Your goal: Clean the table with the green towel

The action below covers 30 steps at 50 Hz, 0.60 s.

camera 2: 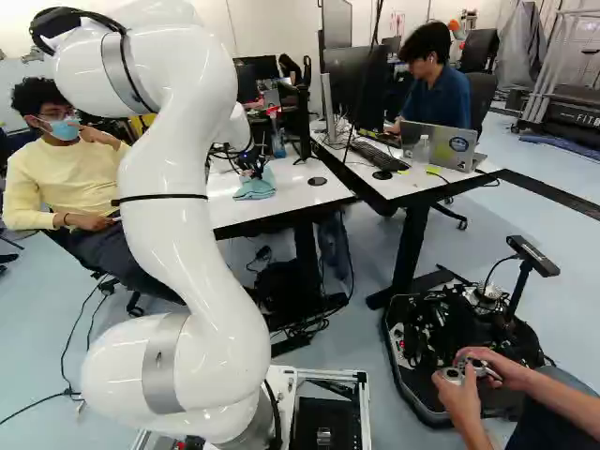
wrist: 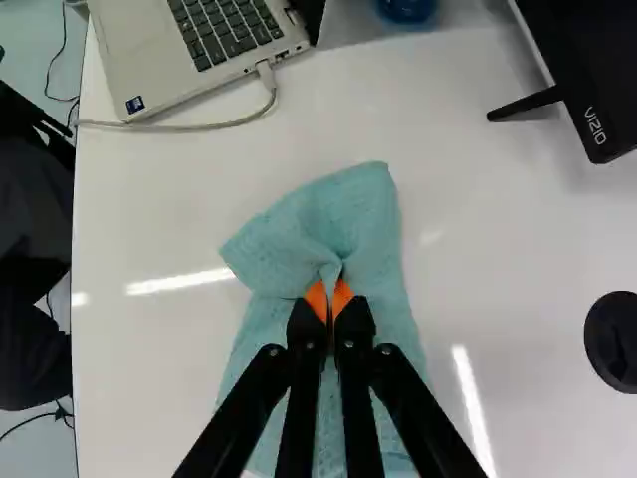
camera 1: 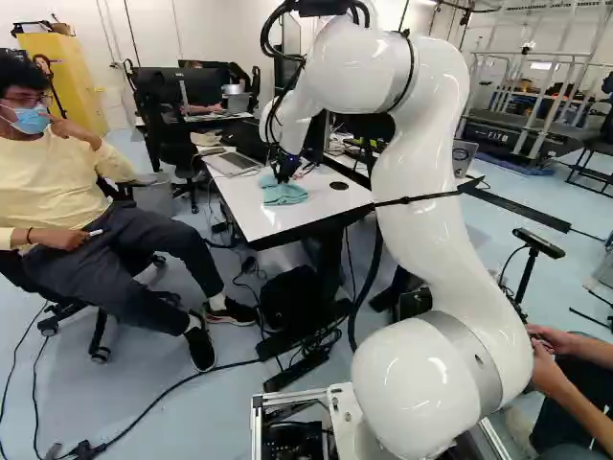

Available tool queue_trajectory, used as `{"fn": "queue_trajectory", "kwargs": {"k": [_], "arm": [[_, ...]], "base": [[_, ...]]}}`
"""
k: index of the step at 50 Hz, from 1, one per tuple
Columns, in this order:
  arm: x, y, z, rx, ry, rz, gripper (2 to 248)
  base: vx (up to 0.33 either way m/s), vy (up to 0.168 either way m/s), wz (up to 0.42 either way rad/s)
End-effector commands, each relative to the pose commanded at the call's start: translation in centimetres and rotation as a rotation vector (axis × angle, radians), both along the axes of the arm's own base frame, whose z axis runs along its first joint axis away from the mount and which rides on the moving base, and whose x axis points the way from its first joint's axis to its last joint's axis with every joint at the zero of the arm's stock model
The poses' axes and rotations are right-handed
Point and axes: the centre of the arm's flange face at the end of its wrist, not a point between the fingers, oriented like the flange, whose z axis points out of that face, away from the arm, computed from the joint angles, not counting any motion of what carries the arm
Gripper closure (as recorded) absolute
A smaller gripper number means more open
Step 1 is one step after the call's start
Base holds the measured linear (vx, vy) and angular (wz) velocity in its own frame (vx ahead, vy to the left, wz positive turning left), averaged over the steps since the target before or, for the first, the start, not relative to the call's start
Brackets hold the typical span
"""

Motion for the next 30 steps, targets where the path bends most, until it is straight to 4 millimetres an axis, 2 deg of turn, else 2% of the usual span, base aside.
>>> {"fn": "queue_trajectory", "kwargs": {"k": [16, 30], "arm": [[0.5, -2.8, 0.0, 0.0, 0.0, -0.041, 222], [-1.0, -4.7, 0.2, -0.003, 0.016, -0.066, 222]], "base": [[0.0, 0.0, 0.0], [0.0, 0.0, 0.0]]}}
